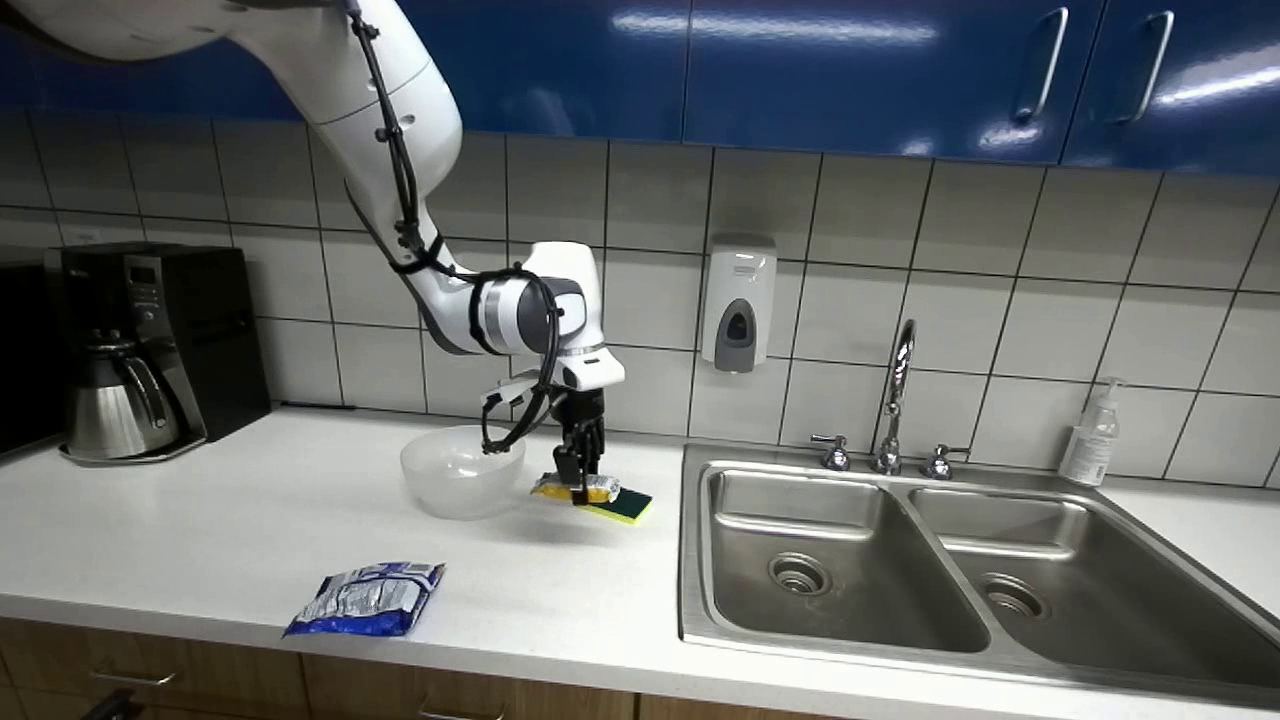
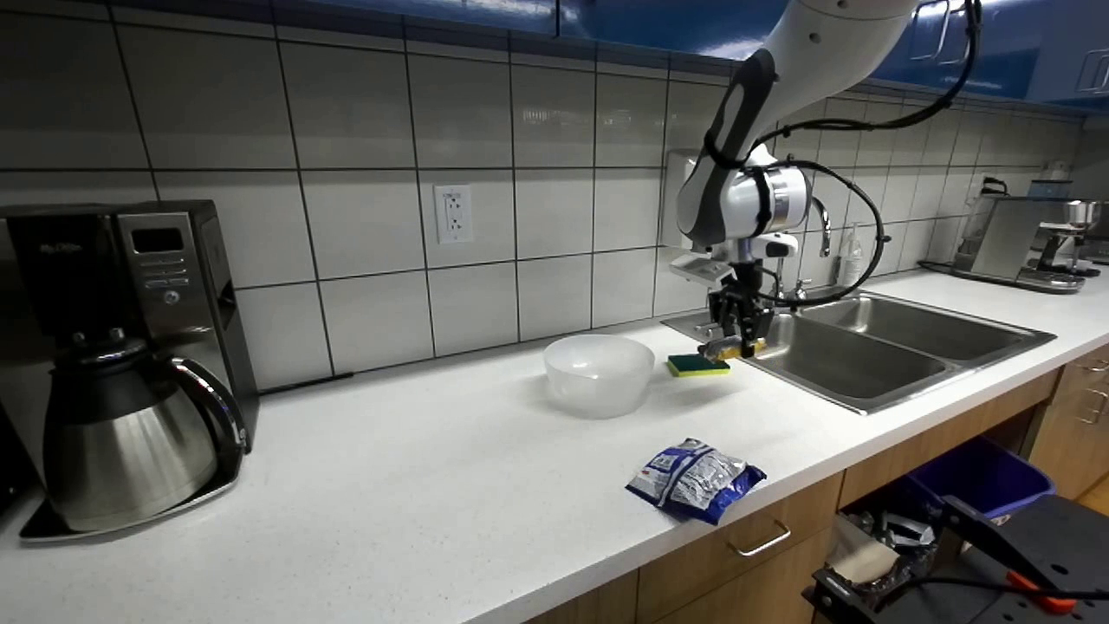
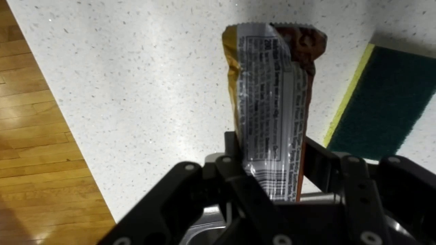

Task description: Put the orange packet in the bowl

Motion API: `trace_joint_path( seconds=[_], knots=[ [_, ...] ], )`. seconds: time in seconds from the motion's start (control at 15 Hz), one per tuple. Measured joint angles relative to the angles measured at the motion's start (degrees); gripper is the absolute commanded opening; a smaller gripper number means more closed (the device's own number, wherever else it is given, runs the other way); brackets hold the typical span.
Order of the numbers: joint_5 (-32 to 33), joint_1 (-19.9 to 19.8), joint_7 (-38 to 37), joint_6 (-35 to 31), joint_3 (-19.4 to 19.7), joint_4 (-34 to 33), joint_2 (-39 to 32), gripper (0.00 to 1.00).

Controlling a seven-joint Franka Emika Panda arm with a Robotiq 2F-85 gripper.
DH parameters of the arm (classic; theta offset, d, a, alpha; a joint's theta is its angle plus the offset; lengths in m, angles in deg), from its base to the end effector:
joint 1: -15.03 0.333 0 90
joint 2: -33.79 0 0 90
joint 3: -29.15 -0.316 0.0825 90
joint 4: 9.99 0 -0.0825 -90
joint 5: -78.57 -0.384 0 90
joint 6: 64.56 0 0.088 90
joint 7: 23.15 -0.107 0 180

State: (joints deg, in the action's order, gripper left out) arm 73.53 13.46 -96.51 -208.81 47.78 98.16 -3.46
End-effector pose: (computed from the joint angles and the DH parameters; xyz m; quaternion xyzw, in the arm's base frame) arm 0.5976 -0.2112 0.1760 0.6803 -0.7294 0.0395 0.0598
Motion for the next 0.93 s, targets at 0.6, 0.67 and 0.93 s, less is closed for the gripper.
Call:
trace_joint_path(
  seconds=[0.6, 0.67, 0.93],
  knots=[
    [4.83, 5.6, 0.01, -3.89, -0.93, 1.34, 2.07, 0.19],
    [5.23, 6.21, 0.01, -4.63, -1.08, 1.4, 2.07, 0.19],
    [6.25, 8.01, 0.39, -7.25, -1.8, 1.41, 2.07, 0.19]
  ],
)
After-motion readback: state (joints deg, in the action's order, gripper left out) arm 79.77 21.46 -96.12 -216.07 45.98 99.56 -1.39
